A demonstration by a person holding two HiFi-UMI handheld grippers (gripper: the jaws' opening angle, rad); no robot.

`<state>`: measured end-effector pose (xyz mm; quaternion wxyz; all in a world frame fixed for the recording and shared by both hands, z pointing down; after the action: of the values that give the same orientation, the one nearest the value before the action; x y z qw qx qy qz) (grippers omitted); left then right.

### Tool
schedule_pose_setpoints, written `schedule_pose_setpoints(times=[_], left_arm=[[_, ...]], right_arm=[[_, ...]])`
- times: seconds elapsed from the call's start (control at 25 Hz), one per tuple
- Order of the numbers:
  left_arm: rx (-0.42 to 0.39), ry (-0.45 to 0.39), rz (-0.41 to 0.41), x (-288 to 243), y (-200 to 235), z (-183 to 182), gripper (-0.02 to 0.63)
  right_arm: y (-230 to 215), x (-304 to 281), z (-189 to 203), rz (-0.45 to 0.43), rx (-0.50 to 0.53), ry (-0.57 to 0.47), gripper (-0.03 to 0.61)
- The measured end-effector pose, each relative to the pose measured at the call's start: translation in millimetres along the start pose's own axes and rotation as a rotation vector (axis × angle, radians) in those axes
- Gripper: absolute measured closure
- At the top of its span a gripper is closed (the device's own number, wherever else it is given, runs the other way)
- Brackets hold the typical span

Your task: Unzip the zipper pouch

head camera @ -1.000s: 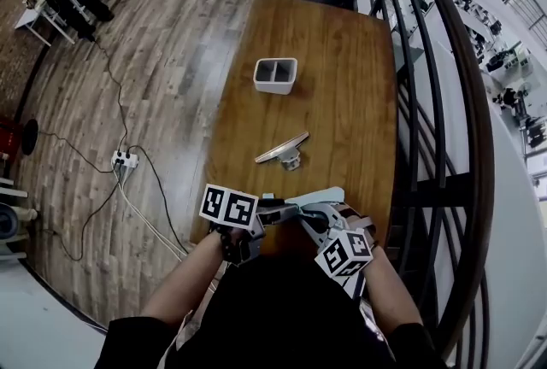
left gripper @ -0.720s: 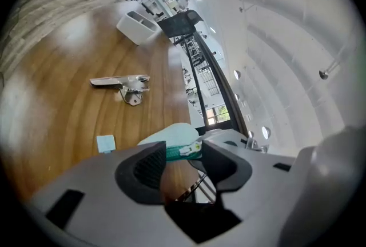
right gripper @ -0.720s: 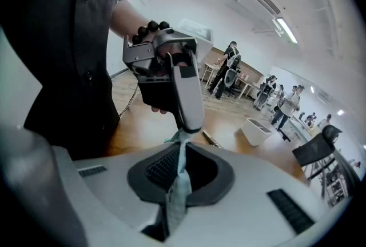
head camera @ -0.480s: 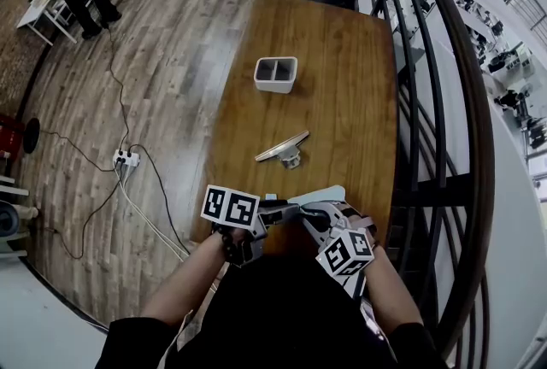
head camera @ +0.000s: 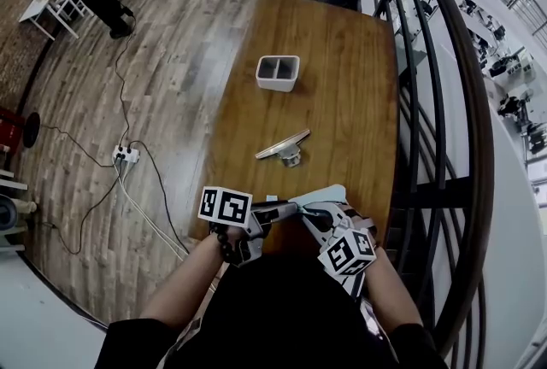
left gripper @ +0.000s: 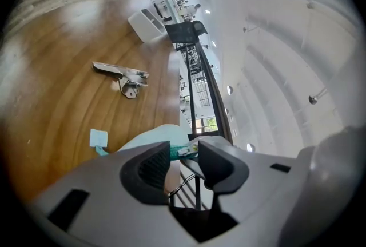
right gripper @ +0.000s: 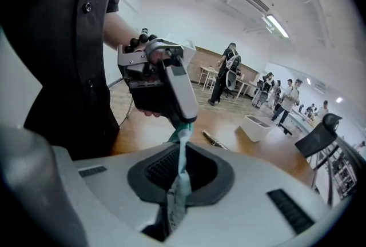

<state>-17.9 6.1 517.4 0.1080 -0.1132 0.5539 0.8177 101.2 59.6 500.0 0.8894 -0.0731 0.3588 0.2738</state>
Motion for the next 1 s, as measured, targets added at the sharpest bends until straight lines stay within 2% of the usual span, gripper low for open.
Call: schedule_pose_setpoints(times=[0.12,0.36,0.56,0.72,0.84,1.0], left_arm=[[0.016,-0.026,0.013,2,-2,1,0.506],[-0.014,-0.021,-0.026,8,0,-1,0.508],[0.002,-0.009,0.0,7,5,4,0.506],[-0.015,0.01,-0.017,7,9,7,0.508],[-0.024,0.024,0.03,7,7,13,0.506],[-0.013,-0.007,0.083,3,7,16,0.506]], right_arm=[[2,1,3,-0.006,0.005,0.004,0.571],[1,1,3,-0.005,-0.002,0.001,0.571],[2,2,7,-0.002,-0.005,0.003,0.571],[1,5,8,0.004,-0.016,-0.006,0.571],[3,7,5,0.005,-0.029,-0.021,0.571],[5,6,5,0.007,-0.023,-0.025,0.571]])
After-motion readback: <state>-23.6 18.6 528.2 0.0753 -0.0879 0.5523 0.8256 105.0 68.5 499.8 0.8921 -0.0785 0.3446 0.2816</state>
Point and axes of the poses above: the fingertips, and each gripper's own axes: x backward along the fingers, y to its left, z out of its underside, the point moved 7 cm from there along x, backward along the fingers, and after that the axes turned 14 degrees about -x, right-handed, at the moved point
